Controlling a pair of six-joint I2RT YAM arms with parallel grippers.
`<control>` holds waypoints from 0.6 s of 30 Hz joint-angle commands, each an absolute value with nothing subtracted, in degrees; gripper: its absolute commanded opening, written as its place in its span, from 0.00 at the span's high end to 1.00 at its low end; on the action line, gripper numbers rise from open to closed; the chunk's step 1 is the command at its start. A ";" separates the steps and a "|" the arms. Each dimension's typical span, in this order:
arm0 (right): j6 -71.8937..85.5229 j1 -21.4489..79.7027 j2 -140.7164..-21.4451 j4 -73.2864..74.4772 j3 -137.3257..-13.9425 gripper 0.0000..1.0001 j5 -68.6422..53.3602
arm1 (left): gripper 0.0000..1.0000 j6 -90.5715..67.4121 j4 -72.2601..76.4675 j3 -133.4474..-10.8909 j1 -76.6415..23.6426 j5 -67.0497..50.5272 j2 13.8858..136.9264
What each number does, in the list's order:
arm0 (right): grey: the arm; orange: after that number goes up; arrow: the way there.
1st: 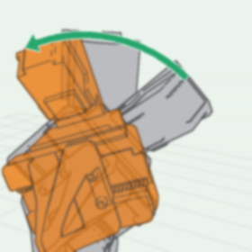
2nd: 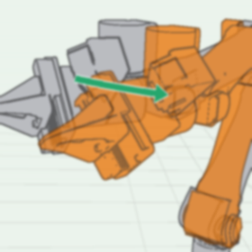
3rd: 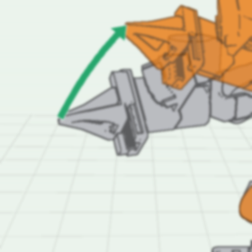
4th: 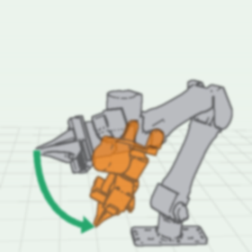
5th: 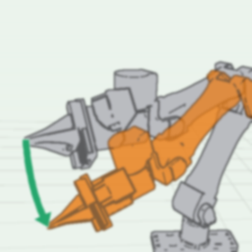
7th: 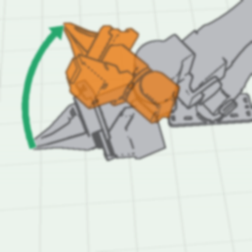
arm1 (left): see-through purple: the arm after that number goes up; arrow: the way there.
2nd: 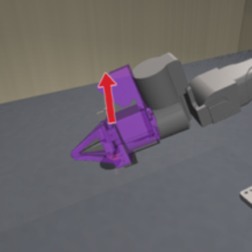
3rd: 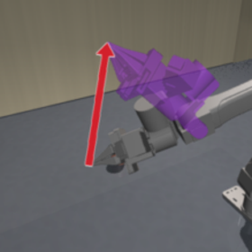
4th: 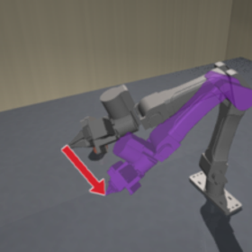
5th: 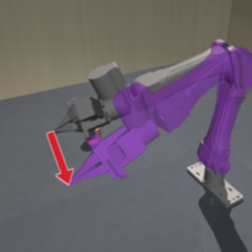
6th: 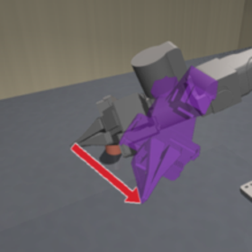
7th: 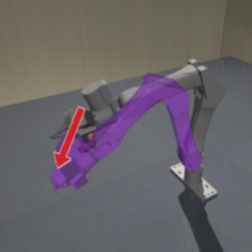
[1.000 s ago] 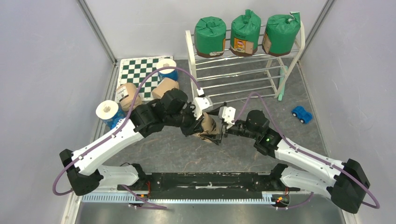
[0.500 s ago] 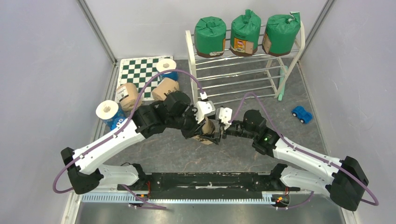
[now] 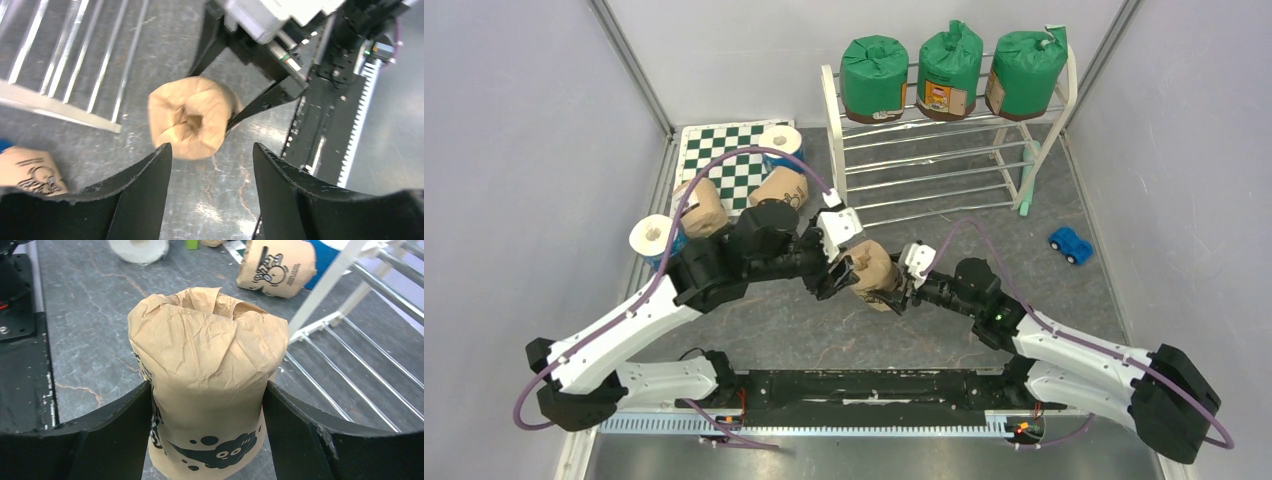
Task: Place and organize the paper towels onto the shelf
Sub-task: Pick up the paper towel from the center of the board.
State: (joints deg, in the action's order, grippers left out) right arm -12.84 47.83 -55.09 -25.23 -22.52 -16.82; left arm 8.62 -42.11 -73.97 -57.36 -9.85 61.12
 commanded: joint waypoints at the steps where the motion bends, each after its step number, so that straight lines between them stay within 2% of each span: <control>1: -11.69 45.37 -50.25 -36.81 -19.42 0.72 -10.03 | 0.33 6.98 -36.84 -72.48 -57.40 2.91 57.24; 9: -6.77 34.00 -42.33 -48.40 -11.58 0.73 -6.51 | 0.18 0.64 -28.06 -60.98 -50.48 23.22 46.84; 14: -7.80 28.88 -41.70 -49.46 -13.34 0.73 -4.91 | 0.01 -4.82 -21.56 -49.77 -44.61 34.27 36.70; 18: -9.55 25.39 -41.77 -50.93 -15.31 0.73 -3.25 | 0.00 -5.50 -19.37 -43.76 -44.12 41.00 30.92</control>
State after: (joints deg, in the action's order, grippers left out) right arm -8.21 27.99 -42.57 -43.38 -11.29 -5.85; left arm -1.45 -26.15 -47.59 -44.64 30.26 35.42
